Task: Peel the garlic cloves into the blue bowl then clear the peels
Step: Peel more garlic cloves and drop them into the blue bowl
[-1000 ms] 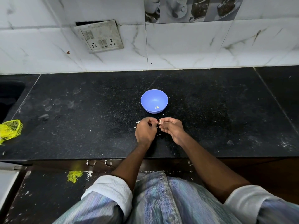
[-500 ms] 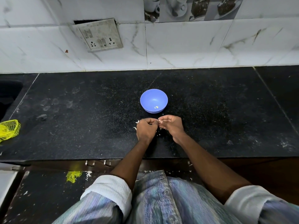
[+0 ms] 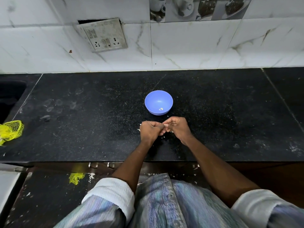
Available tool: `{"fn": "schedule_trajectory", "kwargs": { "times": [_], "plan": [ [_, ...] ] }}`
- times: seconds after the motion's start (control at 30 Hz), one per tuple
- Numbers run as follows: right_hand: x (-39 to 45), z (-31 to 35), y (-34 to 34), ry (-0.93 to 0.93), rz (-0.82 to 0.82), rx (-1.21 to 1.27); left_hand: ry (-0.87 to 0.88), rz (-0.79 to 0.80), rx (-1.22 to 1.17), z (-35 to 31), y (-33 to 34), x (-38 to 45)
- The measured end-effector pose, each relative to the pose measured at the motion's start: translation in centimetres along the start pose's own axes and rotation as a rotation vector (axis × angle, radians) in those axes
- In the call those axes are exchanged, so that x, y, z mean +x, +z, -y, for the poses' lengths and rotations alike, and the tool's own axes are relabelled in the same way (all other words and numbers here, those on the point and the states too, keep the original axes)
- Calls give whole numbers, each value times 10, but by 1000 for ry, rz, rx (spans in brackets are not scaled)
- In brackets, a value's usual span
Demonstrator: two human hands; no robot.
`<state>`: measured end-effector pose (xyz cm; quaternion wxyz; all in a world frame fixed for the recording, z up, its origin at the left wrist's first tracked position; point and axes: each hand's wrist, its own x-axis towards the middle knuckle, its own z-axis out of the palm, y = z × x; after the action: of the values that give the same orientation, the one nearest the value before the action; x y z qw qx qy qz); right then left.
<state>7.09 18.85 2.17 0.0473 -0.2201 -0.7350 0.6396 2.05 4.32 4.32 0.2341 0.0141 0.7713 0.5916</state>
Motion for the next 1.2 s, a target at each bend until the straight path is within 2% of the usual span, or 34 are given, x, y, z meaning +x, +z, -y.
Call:
{"fn": "schedule_trajectory", "kwargs": {
  "times": [0.3,0.67,1.2],
  "plan": [
    [2,3,0,-5,-16,-24,-32,56,-80,7,-1,2],
    [0,6,2,-38,-10,-93,-28,35,-70,2,-5,2],
    [-3,1,3,-5,-34,-27,2,-30,12,-1,3,-3]
  ]
}}
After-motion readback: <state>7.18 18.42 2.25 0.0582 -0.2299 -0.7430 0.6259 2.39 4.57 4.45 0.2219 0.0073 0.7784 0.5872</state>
